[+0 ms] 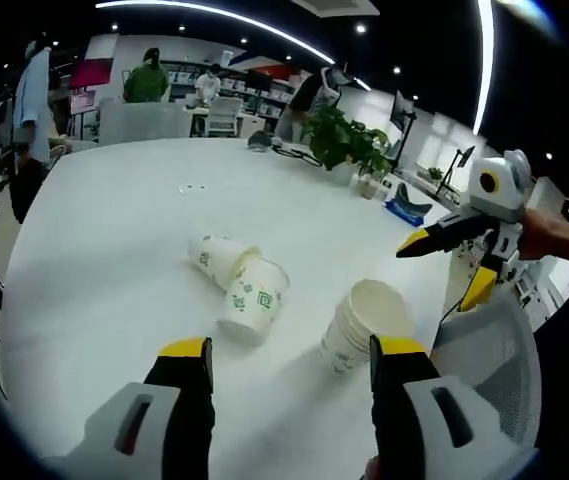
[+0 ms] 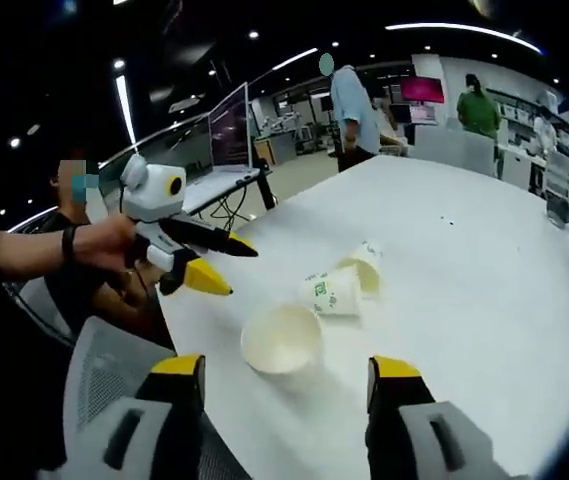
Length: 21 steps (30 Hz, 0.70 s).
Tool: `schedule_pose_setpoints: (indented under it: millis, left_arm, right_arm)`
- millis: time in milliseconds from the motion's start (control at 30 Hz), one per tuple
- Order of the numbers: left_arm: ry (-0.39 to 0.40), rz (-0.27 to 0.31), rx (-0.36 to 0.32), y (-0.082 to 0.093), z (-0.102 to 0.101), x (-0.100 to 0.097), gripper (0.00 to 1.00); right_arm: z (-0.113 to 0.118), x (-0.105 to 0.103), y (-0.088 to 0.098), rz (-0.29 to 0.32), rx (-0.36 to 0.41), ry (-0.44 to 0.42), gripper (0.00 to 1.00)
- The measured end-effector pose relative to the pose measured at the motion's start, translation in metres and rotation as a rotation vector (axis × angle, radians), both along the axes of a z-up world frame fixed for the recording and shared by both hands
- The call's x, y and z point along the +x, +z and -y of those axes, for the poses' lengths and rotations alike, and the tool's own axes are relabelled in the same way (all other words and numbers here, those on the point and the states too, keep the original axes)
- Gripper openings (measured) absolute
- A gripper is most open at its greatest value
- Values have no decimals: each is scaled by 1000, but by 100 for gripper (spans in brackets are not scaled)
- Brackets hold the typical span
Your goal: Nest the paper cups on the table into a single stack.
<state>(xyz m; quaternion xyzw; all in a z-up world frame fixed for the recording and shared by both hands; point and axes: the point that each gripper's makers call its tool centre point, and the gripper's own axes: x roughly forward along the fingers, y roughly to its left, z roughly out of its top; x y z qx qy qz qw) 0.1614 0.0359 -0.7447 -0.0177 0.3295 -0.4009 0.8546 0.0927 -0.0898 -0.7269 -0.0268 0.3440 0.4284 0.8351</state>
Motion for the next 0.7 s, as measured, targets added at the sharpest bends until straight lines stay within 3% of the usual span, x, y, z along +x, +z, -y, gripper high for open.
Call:
schedule_pose_setpoints:
  millis: [100,267,500,533,700]
  left_arm:
    - [-5,-3,13,-3,5,9,62]
    - [-36,-5,50,-7,14,21,61]
    - [-79,-26,130,-26,22,38,60]
    - [-95,-28,151,-33,24,48,60]
    - [-126,-64,181,-44,30,53,60]
  right_arm:
    - [3,-7,-1,0,5,-16,76]
    - [10,-16,-5,-16,4,-40,75]
    - [21,-26,-15,-46,11,-86,74]
    - [21,-26,-15,-50,14,-90,74]
    - [29,-32,-20,-66,10,-108,73]
